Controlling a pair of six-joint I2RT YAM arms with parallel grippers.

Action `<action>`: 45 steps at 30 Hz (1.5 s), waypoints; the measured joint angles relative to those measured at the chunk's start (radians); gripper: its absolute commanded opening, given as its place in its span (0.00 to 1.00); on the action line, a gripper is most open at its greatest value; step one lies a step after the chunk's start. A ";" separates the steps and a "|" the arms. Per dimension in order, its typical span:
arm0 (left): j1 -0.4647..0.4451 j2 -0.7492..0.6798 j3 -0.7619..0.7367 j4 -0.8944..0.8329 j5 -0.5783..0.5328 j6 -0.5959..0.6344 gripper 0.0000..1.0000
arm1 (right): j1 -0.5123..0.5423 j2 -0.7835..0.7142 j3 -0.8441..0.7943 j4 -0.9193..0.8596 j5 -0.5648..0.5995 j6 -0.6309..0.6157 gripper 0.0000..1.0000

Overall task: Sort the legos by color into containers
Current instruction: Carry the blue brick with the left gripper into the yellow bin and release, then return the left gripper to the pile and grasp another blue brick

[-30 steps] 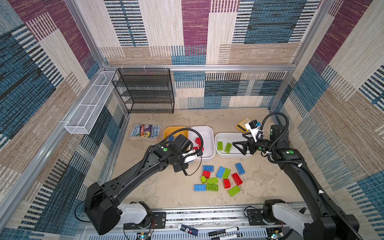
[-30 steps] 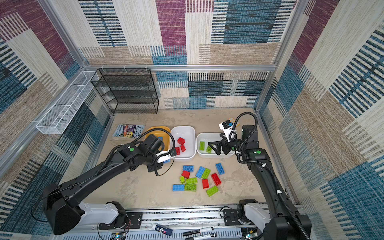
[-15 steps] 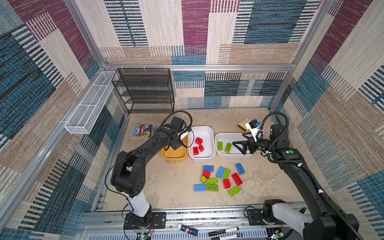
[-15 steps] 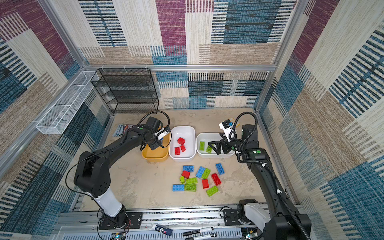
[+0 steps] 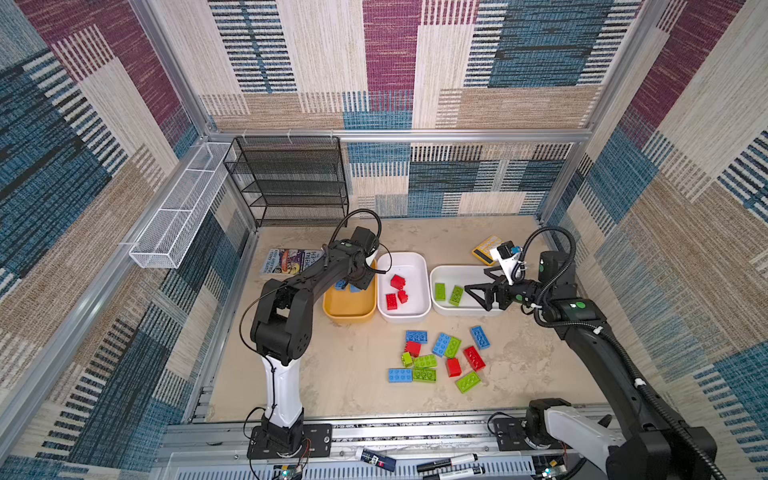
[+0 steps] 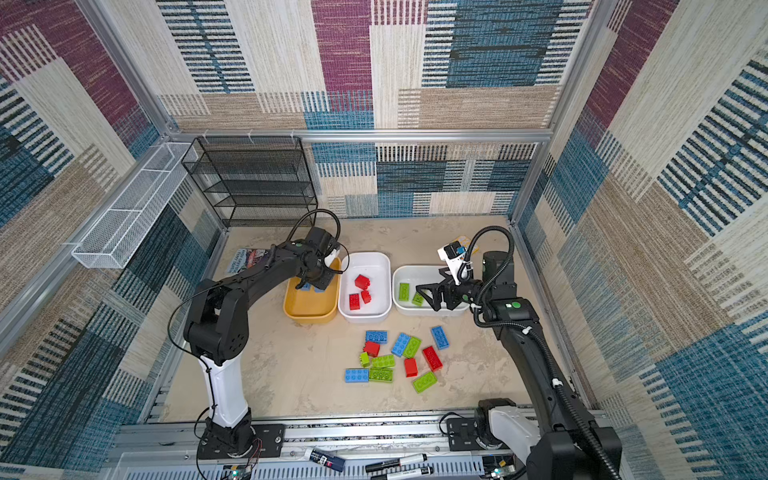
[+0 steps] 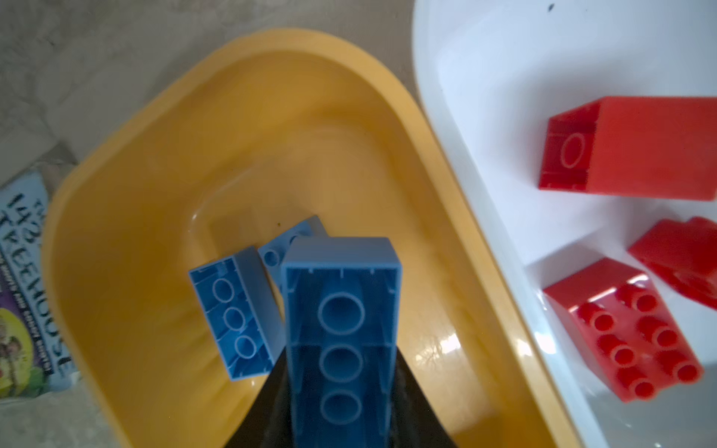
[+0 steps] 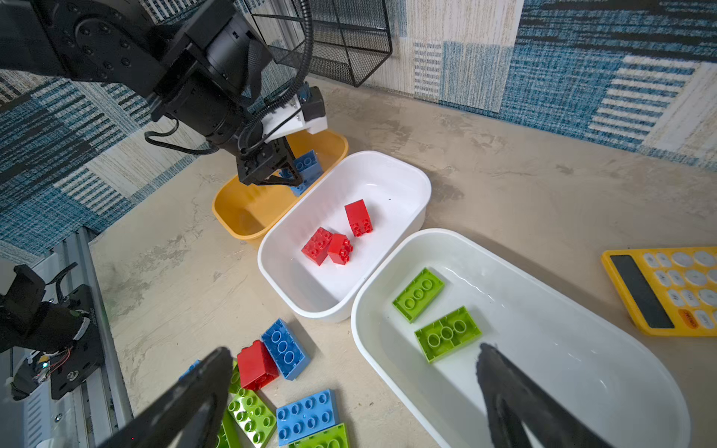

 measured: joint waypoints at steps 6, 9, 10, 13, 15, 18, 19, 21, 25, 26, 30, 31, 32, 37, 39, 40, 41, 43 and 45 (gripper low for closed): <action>0.000 0.016 0.026 -0.026 0.046 -0.087 0.50 | 0.000 -0.009 -0.001 0.000 0.000 0.000 0.99; 0.000 -0.016 0.026 -0.039 0.060 -0.108 0.57 | 0.000 -0.011 -0.002 -0.001 0.001 0.000 0.99; 0.000 -0.036 0.026 -0.043 0.076 -0.114 0.58 | 0.000 -0.012 -0.002 -0.001 0.002 0.000 0.99; 0.000 -0.108 0.021 -0.052 0.114 -0.148 0.60 | 0.000 -0.013 -0.003 -0.001 0.002 0.000 0.99; -0.010 -0.161 -0.011 -0.055 0.146 -0.178 0.61 | 0.000 -0.013 -0.003 -0.001 0.002 0.000 0.99; -0.053 -0.252 -0.092 -0.069 0.197 -0.195 0.61 | 0.000 -0.013 -0.004 -0.001 0.002 0.000 0.99; -0.075 -0.289 -0.128 -0.071 0.213 -0.195 0.62 | 0.000 -0.014 -0.006 -0.001 0.002 0.000 0.99; -0.122 -0.363 -0.192 -0.083 0.235 -0.194 0.62 | 0.000 -0.015 -0.007 -0.002 0.002 0.000 0.99; -0.254 -0.513 -0.328 -0.068 0.257 -0.166 0.63 | 0.000 -0.017 -0.007 -0.002 0.001 0.000 0.99; -0.289 -0.546 -0.367 -0.056 0.261 -0.153 0.64 | 0.000 -0.017 -0.007 -0.002 0.000 0.000 0.99; -0.398 -0.663 -0.528 -0.005 0.286 -0.072 0.63 | 0.000 -0.017 -0.008 -0.003 -0.001 -0.005 0.99; -0.420 -0.685 -0.563 0.013 0.291 -0.058 0.63 | 0.000 -0.017 -0.008 -0.004 -0.002 -0.005 0.99; -0.444 -0.705 -0.599 0.035 0.292 -0.044 0.64 | 0.000 -0.017 -0.008 -0.004 -0.002 -0.005 0.99; -0.566 -0.750 -0.770 0.134 0.283 0.062 0.65 | 0.000 -0.021 -0.011 -0.017 -0.003 -0.011 0.99; -0.589 -0.731 -0.795 0.153 0.277 0.108 0.65 | 0.000 -0.021 -0.011 -0.021 -0.008 -0.013 0.99; -0.598 -0.712 -0.800 0.171 0.270 0.130 0.65 | 0.000 -0.021 -0.011 -0.024 -0.009 -0.015 0.99; -0.602 -0.694 -0.803 0.186 0.257 0.148 0.65 | 0.000 -0.021 -0.011 -0.024 -0.010 -0.015 0.99; -0.610 -0.651 -0.808 0.220 0.251 0.183 0.65 | 0.000 -0.018 -0.010 -0.026 -0.010 -0.015 0.99; -0.623 -0.605 -0.808 0.244 0.229 0.222 0.65 | 0.000 -0.017 -0.006 -0.032 -0.013 -0.016 0.99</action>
